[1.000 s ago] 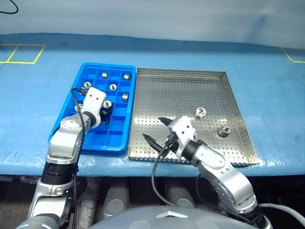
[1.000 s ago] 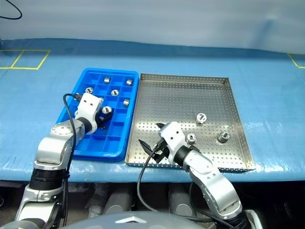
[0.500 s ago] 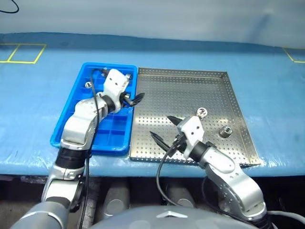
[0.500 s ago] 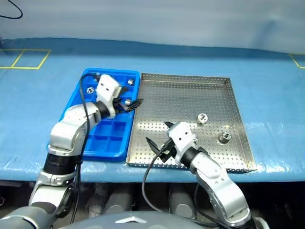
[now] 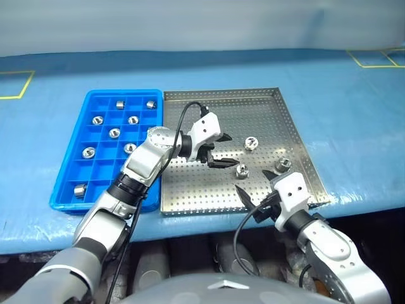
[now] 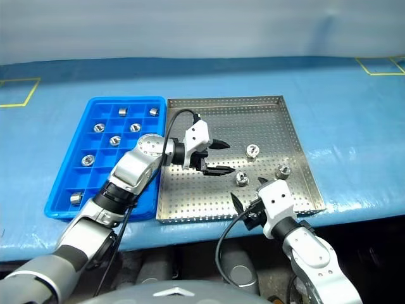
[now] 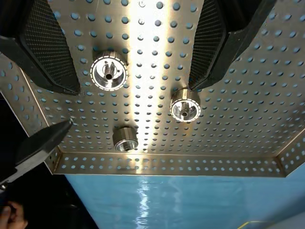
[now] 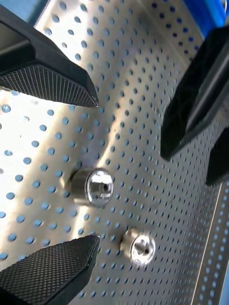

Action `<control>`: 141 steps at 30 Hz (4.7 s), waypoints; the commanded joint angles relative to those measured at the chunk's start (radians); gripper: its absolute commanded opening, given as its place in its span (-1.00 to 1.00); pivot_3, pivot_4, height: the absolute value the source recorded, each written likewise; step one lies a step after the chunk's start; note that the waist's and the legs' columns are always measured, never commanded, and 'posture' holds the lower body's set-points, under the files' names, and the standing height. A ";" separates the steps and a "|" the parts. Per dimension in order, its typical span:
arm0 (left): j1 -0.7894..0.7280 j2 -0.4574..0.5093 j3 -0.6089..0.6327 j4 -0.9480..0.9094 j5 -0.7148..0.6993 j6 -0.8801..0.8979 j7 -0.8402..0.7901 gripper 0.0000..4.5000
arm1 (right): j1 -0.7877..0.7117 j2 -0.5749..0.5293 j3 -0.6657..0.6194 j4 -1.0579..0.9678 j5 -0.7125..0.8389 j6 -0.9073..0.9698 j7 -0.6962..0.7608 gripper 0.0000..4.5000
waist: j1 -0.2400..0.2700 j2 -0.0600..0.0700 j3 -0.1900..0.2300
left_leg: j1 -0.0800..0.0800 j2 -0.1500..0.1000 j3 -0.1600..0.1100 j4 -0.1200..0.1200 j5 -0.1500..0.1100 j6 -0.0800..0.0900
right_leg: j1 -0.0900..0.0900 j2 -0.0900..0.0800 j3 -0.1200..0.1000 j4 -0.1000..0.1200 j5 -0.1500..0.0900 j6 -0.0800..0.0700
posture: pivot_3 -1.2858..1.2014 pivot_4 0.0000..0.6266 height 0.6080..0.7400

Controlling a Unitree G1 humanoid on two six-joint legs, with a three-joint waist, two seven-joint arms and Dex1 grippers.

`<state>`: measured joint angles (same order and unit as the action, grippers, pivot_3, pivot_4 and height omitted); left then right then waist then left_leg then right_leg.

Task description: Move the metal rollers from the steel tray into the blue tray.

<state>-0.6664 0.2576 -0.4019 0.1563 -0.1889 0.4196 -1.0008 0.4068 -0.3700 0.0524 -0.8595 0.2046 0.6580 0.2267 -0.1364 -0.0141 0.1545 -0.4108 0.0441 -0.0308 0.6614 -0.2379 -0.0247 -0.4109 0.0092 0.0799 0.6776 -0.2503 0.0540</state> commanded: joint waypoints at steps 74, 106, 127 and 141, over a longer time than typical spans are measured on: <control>0.966 0.257 0.764 -1.130 -0.359 0.373 0.563 0.77 | -0.919 0.384 0.415 0.814 -0.143 -0.020 0.160 -0.20 | 0.238 0.000 0.001 | 0.000 0.001 -0.006 -0.009 0.002 -0.003 | -0.002 -0.001 -0.010 -0.001 -0.006 -0.013 | 0.31 -0.52 1.00; 0.674 0.332 0.543 -0.927 -0.362 0.328 0.486 0.77 | -0.679 0.318 0.155 0.484 -0.165 0.032 -0.023 0.20 | 0.204 0.000 0.001 | 0.000 0.001 -0.006 -0.013 0.004 -0.007 | -0.004 -0.002 -0.010 -0.002 -0.007 -0.012 | 0.12 -0.52 1.00; 0.258 0.180 0.152 -0.497 -0.232 0.219 0.305 0.77 | -0.265 0.252 -0.210 0.112 -0.201 0.239 -0.215 0.20 | 0.037 0.001 0.001 | 0.000 0.001 -0.005 -0.014 0.004 -0.007 | -0.004 0.000 -0.006 0.000 -0.004 -0.008 | -0.10 -0.52 1.00; 0.271 0.170 0.156 -0.499 -0.219 0.226 0.279 0.77 | -0.284 0.282 -0.213 0.220 -0.138 0.219 -0.187 0.20 | 0.011 0.001 0.001 | 0.001 0.001 -0.004 -0.013 0.004 -0.006 | -0.004 0.000 -0.005 0.000 -0.004 -0.006 | -0.08 -0.52 1.00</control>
<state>-0.3918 0.4333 -0.2527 -0.3193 -0.4045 0.6614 -0.7197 0.1403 -0.0894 -0.1566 -0.6356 0.0576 0.9010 0.0407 -0.1253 -0.0132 0.1553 -0.4097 0.0450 -0.0343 0.6489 -0.2338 -0.0310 -0.4144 0.0093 0.0751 0.6777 -0.2538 0.0480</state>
